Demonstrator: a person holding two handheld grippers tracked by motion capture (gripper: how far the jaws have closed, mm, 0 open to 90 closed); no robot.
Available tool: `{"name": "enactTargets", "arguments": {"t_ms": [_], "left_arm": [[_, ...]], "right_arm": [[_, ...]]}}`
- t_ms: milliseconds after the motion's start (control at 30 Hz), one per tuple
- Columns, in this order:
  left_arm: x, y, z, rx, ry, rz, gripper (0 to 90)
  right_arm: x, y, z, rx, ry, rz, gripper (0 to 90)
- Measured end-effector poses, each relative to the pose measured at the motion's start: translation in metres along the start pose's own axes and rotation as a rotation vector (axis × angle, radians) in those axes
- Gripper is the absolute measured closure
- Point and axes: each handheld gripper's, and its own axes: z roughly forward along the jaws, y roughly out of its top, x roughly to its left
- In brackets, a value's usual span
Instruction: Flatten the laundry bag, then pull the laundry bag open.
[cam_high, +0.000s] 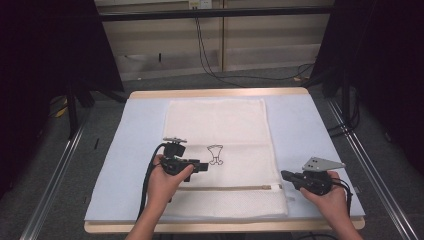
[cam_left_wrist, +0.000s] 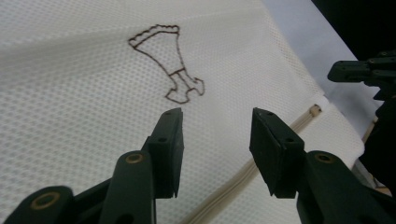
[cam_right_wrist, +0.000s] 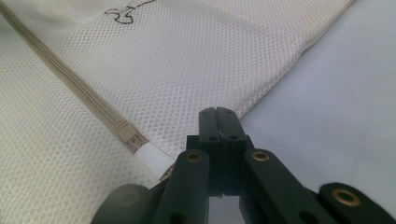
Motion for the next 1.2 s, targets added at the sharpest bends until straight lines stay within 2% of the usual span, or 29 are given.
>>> {"name": "enactTargets", "arguments": {"t_ms": [167,233,400,500,533,600,733,833,1033,1200], "left_arm": [[-0.015,0.005,0.012,0.011,-0.03,0.012,53.6],[-0.02,0.007,0.015,0.012,-0.027,0.023,50.4],[-0.03,0.012,0.027,0.014,-0.056,0.038,42.1],[-0.037,0.012,0.036,0.044,-0.067,0.055,37.5],[-0.039,0.012,0.039,0.056,-0.058,0.062,35.7],[-0.043,0.012,0.044,0.07,-0.072,0.055,35.1],[-0.05,0.011,0.056,0.091,-0.099,0.073,31.6],[-0.055,0.011,0.064,0.102,-0.123,0.065,30.9],[-0.063,0.01,0.072,0.117,-0.133,0.07,33.4],[-0.072,0.008,0.081,0.134,-0.157,0.056,36.9]], "right_arm": [[0.0,0.002,0.001,-0.007,0.009,0.003,90.0],[0.0,0.002,0.003,-0.003,0.019,-0.003,90.0],[0.002,0.002,0.004,0.008,0.022,-0.007,90.0],[0.003,0.003,0.003,0.008,0.021,-0.009,90.0],[0.003,0.003,0.003,0.008,0.026,-0.01,90.0],[0.003,0.004,0.002,0.007,0.028,-0.017,90.0],[0.004,0.004,0.002,0.015,0.028,-0.032,90.0],[0.004,0.004,0.002,0.016,0.029,-0.038,90.0],[0.004,0.003,0.004,0.02,0.04,-0.038,90.0],[0.007,0.003,0.006,0.024,0.048,-0.044,90.0]]}}
